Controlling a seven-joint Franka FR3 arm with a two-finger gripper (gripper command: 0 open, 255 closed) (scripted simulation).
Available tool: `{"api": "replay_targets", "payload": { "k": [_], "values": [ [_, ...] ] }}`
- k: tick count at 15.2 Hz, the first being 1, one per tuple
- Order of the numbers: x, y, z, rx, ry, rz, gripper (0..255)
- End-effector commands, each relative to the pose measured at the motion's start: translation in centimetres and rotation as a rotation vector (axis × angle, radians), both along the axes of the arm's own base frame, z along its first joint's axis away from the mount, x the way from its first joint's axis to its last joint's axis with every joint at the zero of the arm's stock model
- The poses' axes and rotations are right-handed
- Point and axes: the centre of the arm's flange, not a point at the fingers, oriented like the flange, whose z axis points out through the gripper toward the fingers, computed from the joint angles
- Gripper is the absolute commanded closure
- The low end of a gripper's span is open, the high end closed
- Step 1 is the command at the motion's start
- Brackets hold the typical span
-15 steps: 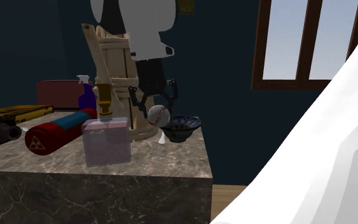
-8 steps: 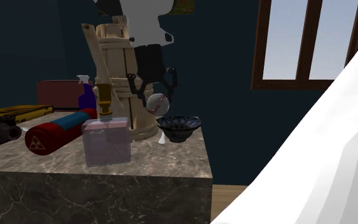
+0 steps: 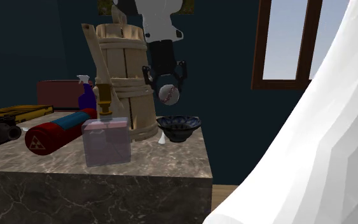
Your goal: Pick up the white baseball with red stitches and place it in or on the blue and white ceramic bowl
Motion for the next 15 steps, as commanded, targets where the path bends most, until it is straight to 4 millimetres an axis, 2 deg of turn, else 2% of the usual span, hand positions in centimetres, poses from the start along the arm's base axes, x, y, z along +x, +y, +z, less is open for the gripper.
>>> {"api": "replay_targets", "payload": {
  "k": [1,5,6,15],
  "values": [
    [1.4,-2.0,0.0,-0.001,0.0,0.001,255],
    [4.1,-6.5,0.3,-0.001,0.0,0.001,255],
    [4.3,-6.8,0.3,-0.001,0.0,0.001,255],
    [4.3,-6.8,-4.5,-0.001,0.0,0.001,255]
  ]
}}
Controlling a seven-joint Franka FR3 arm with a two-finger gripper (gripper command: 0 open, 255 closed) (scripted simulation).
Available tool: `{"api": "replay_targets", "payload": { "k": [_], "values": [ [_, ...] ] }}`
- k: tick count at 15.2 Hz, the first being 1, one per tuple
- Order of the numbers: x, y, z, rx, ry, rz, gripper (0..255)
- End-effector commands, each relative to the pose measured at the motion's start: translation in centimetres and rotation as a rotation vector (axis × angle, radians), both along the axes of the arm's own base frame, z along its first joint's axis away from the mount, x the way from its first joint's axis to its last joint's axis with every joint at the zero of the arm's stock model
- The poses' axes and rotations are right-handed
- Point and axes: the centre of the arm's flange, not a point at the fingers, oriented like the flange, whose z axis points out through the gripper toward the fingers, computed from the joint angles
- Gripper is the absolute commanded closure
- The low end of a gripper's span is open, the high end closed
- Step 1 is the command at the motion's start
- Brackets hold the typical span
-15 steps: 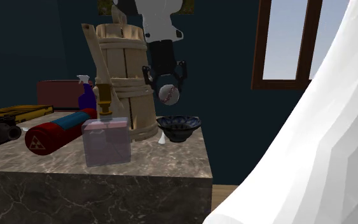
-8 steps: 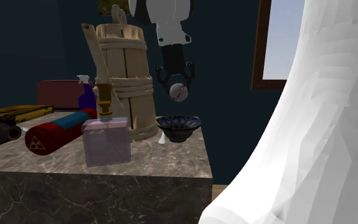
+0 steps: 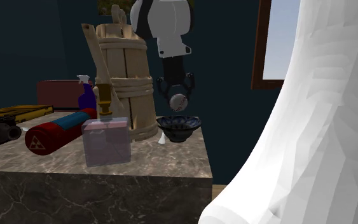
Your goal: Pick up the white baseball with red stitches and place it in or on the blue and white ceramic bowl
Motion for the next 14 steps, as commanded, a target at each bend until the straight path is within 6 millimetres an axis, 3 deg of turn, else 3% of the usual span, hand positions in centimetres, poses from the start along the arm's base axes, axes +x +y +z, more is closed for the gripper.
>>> {"api": "replay_targets", "payload": {
  "k": [1,6,13,14],
  "values": [
    [0.0,0.0,-1.0,0.0,-0.001,0.0,255],
    [0.0,0.0,-3.6,0.0,-0.001,0.0,255],
    [0.0,0.0,-3.6,0.0,-0.001,0.0,255],
    [0.0,0.0,-3.6,0.0,-0.001,0.0,0]
  ]
}}
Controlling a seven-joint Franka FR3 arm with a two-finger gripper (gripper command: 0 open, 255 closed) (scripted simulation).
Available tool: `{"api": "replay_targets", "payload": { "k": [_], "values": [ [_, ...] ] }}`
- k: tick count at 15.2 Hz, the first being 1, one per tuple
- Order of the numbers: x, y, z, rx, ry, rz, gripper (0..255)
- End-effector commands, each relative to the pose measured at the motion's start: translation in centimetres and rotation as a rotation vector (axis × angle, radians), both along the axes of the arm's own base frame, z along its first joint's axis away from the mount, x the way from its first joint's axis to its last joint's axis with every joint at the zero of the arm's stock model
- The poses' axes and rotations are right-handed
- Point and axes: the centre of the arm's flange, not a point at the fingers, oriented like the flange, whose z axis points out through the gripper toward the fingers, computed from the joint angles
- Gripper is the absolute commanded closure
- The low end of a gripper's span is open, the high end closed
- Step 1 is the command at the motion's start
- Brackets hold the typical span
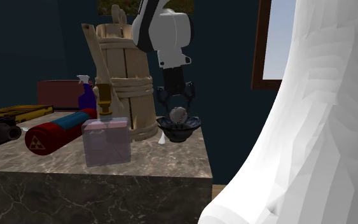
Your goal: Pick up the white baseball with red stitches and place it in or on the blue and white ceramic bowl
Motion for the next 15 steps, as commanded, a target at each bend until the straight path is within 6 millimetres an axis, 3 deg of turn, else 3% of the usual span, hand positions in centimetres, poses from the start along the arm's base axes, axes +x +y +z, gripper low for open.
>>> {"api": "replay_targets", "payload": {
  "k": [1,5,9,15],
  "values": [
    [0.0,0.0,0.0,0.0,0.0,0.0,0],
    [0.0,0.0,0.0,0.0,0.0,0.0,0],
    [0.3,0.7,5.0,0.0,0.0,0.0,0],
    [0.3,0.7,5.0,0.0,0.0,0.0,0]
  ]
}}
